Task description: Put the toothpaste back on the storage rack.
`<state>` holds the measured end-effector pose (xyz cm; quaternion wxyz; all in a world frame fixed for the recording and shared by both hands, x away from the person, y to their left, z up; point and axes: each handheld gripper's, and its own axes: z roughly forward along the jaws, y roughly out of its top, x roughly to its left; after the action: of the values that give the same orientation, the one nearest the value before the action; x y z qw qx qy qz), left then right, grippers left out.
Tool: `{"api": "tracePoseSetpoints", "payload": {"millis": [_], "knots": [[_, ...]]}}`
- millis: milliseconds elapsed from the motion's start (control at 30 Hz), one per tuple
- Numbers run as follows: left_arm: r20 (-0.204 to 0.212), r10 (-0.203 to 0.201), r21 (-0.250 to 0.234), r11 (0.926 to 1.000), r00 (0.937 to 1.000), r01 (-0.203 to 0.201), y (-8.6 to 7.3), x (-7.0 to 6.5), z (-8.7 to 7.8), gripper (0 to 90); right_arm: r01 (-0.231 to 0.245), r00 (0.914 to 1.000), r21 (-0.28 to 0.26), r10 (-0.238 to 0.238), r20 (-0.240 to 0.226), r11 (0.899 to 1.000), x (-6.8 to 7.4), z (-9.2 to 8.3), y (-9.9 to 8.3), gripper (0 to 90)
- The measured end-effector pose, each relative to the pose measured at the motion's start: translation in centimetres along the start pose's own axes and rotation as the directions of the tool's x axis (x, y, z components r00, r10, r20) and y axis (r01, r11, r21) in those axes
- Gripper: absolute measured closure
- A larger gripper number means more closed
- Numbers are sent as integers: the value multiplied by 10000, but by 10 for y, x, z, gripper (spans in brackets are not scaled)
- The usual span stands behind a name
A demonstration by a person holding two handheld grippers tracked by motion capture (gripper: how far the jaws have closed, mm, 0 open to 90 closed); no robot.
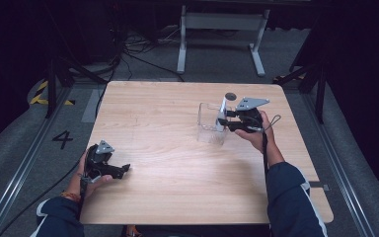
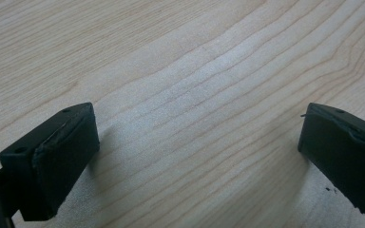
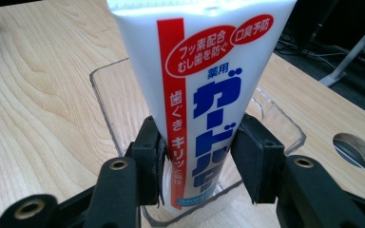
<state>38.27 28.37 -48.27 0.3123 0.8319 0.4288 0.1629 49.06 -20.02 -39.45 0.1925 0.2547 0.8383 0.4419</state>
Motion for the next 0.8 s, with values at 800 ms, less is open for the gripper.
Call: {"api": "tracePoseSetpoints", "payload": {"millis": [800], "knots": [[12, -77, -8, 10000, 10000, 77, 0, -1, 0, 4, -324, 9991, -135, 327, 253, 9994, -1, -5, 2, 614]]}}
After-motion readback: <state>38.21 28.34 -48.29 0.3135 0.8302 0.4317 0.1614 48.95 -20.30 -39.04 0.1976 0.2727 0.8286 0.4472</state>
